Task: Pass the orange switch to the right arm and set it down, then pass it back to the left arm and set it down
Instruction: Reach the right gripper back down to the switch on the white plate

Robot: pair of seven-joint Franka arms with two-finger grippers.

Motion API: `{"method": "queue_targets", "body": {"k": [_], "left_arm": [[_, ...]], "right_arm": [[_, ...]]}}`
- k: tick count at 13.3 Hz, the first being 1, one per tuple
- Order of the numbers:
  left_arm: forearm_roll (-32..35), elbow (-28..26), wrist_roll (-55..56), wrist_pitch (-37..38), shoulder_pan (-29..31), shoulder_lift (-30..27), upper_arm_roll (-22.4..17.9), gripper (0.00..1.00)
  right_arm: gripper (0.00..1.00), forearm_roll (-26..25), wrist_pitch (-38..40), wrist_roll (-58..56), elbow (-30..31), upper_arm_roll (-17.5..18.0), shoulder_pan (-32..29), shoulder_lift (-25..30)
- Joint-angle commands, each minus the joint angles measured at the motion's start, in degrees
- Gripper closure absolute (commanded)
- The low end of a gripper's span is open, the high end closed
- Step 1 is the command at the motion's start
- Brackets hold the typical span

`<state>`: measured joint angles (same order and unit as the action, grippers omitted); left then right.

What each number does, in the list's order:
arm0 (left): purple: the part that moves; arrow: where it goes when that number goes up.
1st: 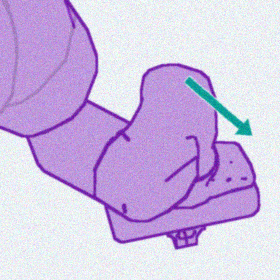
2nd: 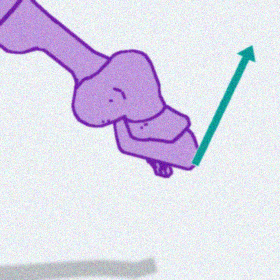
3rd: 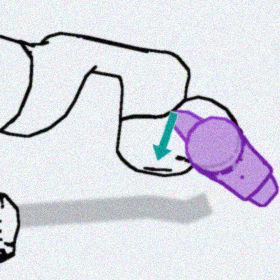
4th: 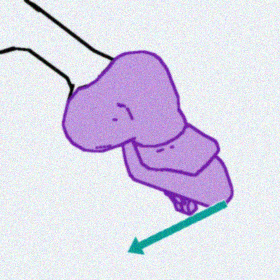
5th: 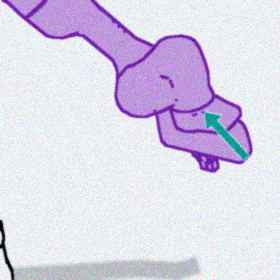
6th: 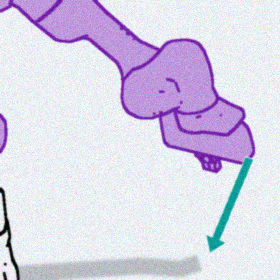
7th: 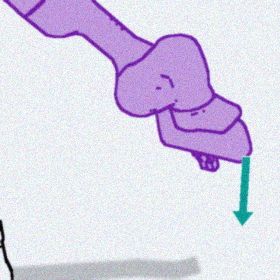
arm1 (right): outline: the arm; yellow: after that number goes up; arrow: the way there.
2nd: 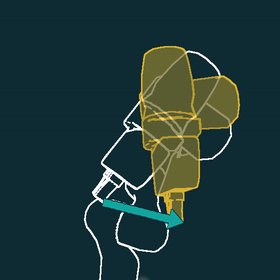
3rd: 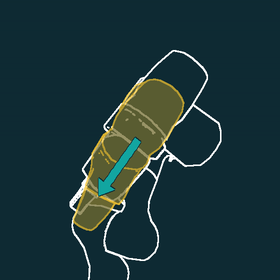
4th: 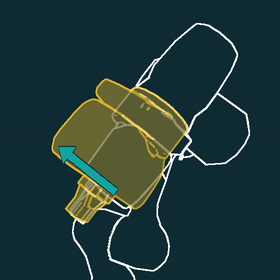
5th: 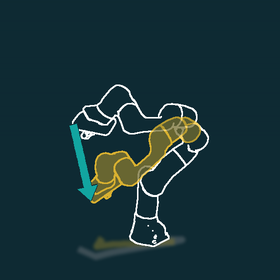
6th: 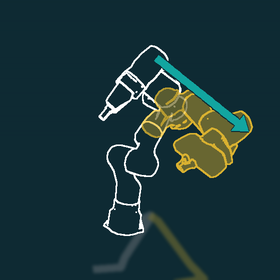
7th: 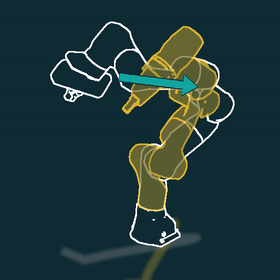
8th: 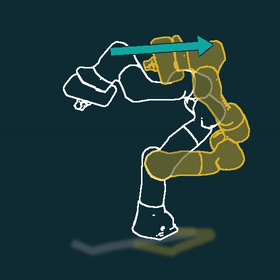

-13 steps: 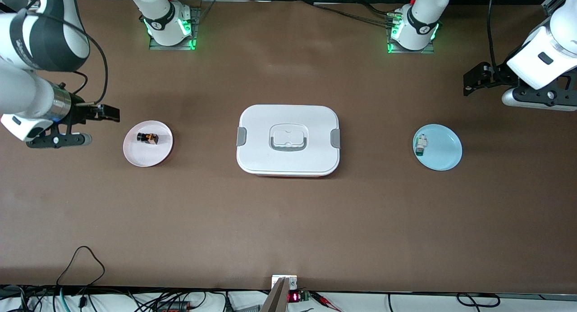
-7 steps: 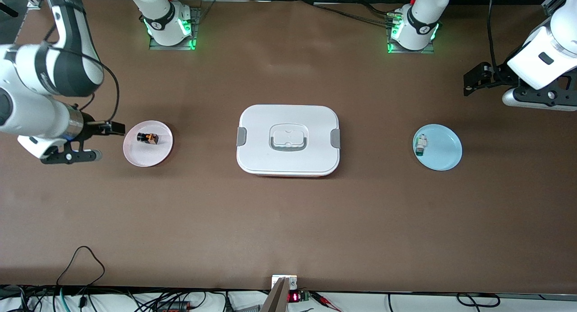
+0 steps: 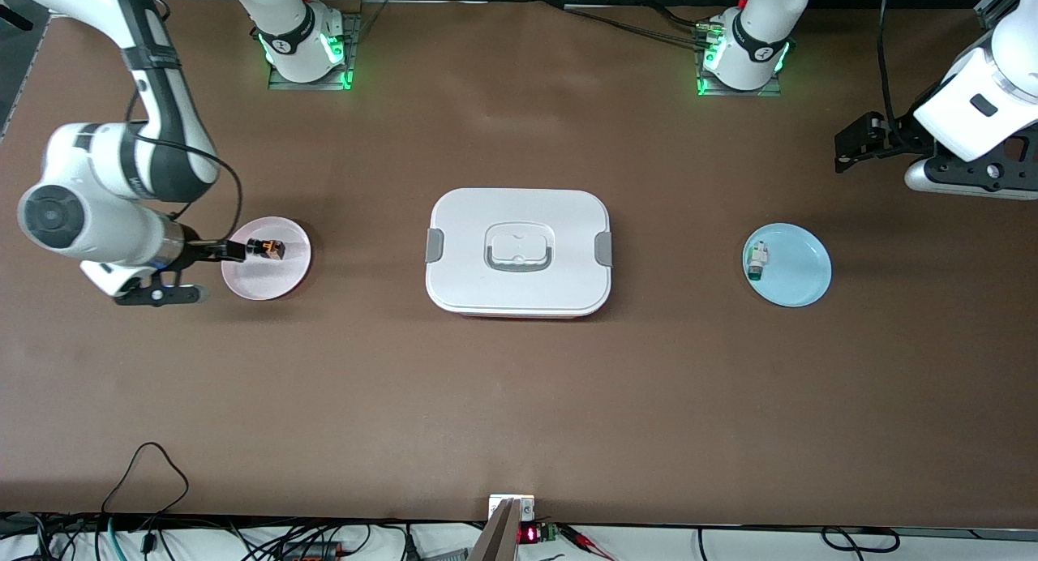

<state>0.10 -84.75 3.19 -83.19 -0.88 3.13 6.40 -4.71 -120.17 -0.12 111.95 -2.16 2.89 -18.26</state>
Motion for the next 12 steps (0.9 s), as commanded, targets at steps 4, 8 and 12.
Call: {"method": "queue_targets", "body": {"k": [4, 8, 12], "left_arm": [[1.1, 0.2, 0.2, 0.6, -0.2, -0.4, -0.2, 0.0], [1.2, 0.3, 0.2, 0.5, -0.3, -0.4, -0.2, 0.0], [1.1, 0.3, 0.4, 0.6, -0.3, -0.4, -0.2, 0.0]], "right_arm": [[0.0, -2.5, -12.2, 1.2, 8.2, 0.3, 0.7, -0.8], [0.0, -3.6, -15.0, 1.4, 8.6, 0.2, 0.8, -3.4], [0.0, -3.6, -21.2, 1.4, 12.8, 0.2, 0.8, -4.1]]}}
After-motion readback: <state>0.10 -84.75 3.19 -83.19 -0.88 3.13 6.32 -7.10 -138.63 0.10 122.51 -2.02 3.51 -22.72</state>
